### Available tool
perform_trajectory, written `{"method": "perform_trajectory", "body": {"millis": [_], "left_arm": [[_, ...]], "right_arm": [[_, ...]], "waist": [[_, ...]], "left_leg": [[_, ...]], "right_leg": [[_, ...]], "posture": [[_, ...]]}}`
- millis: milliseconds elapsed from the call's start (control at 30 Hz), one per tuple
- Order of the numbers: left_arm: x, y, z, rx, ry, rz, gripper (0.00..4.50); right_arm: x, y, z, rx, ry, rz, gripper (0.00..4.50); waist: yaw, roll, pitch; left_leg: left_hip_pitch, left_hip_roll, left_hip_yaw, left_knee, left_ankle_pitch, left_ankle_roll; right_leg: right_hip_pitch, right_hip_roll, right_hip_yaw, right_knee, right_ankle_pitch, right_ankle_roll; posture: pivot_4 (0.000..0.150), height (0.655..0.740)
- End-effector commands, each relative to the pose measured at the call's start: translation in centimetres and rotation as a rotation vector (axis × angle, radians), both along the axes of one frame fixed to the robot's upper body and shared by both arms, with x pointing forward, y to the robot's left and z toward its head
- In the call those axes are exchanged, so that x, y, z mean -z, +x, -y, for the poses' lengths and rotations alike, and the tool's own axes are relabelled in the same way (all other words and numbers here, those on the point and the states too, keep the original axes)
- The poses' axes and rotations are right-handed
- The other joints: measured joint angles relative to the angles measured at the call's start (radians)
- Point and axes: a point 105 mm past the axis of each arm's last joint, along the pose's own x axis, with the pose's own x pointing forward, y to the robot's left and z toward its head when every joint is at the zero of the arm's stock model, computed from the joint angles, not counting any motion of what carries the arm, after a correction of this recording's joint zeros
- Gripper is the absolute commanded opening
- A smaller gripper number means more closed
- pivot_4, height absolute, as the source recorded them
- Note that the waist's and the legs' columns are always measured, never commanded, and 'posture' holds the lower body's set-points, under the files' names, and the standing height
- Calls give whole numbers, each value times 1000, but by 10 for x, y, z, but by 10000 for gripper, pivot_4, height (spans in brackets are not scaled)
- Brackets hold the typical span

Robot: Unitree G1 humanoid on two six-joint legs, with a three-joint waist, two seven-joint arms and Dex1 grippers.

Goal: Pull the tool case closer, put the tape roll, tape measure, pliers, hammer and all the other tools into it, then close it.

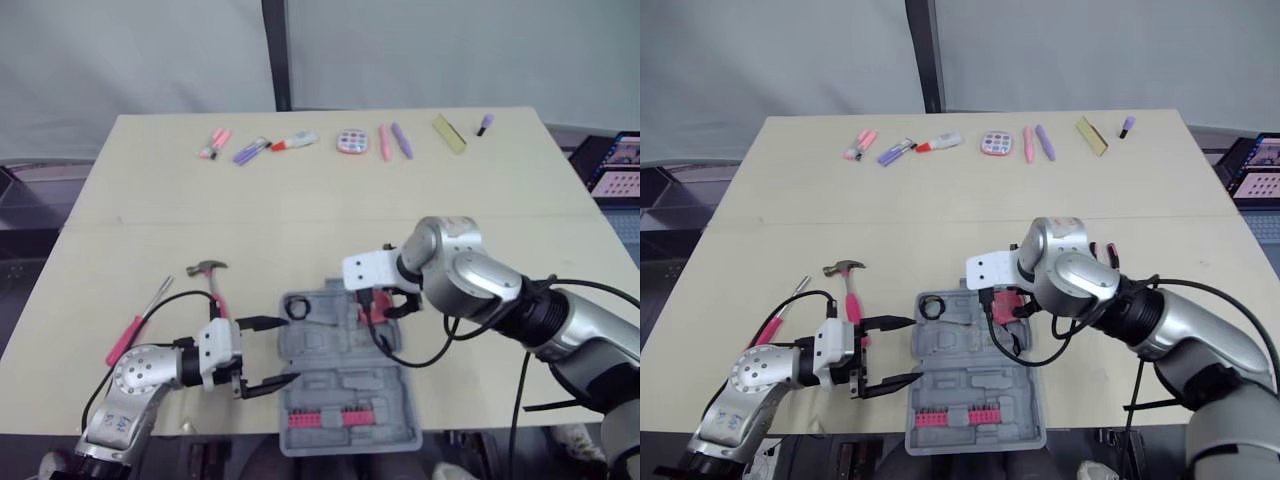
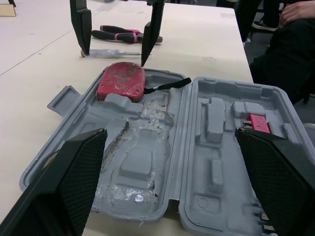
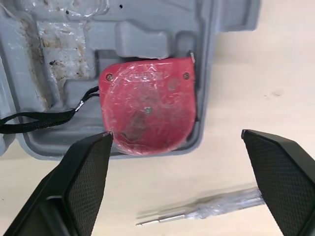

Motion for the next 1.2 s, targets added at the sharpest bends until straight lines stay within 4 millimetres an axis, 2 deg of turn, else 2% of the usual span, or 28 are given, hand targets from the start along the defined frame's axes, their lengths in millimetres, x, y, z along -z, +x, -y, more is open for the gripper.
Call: {"method": "perform_trajectory", "body": {"millis": [33,167,467,567,600,667,700,833,1033,1200], "left_arm": [[-7,-4,5,26,-7,39,45000],[-8,-5,5,28,-4,43,45000],[-13,-3,5,24,-20,35,45000],[-15,-2,4,21,-23,33,45000],[-15,-1,4,22,-22,33,45000],[-16,-1,4,23,-21,34,45000],[-16,-1,4,23,-19,34,45000],[-17,-1,4,24,-15,35,45000],[-17,-1,3,26,-8,33,45000],[-18,-1,3,27,-1,34,45000]], "right_arm": [[-22,0,4,14,75,46,44280],[-23,-8,22,51,206,4,44280],[-26,-25,35,-13,661,-97,44280],[-22,-24,40,6,745,-99,35704],[-23,-23,39,7,791,-94,31595],[-22,-23,39,5,839,-84,20517],[-17,-22,41,18,832,-88,15859],[-3,-23,44,34,832,-117,15859],[5,-16,42,53,960,-92,15859],[22,-11,43,64,961,-101,15859]], "waist": [[0,0,0],[6,-1,0],[2,-2,0],[3,-3,0],[3,-3,0],[3,-3,0],[3,-3,0],[4,-3,0],[4,-3,0],[4,-3,0]], "left_leg": [[0,0,0,0,0,0],[0,0,0,0,0,0],[1,2,1,0,0,0],[1,2,0,0,0,0],[1,2,0,0,0,0],[1,2,0,0,0,0],[1,2,0,0,0,0],[1,2,0,0,0,0],[1,2,0,0,0,0],[1,2,0,0,0,0]], "right_leg": [[0,0,0,0,0,0],[1,0,0,0,0,0],[8,1,-3,-7,0,0],[10,1,-3,-8,0,0],[10,1,-3,-8,0,0],[10,1,-3,-9,0,0],[10,1,-3,-9,0,0],[11,1,-3,-9,0,0],[12,2,-3,-12,0,0],[12,2,-3,-12,0,0]], "posture": [[1500,7134],[1500,7134],[1500,7134],[1500,7134],[1500,7134],[1500,7134],[1500,7134],[1500,7134],[1500,7134],[1500,7134]]}}
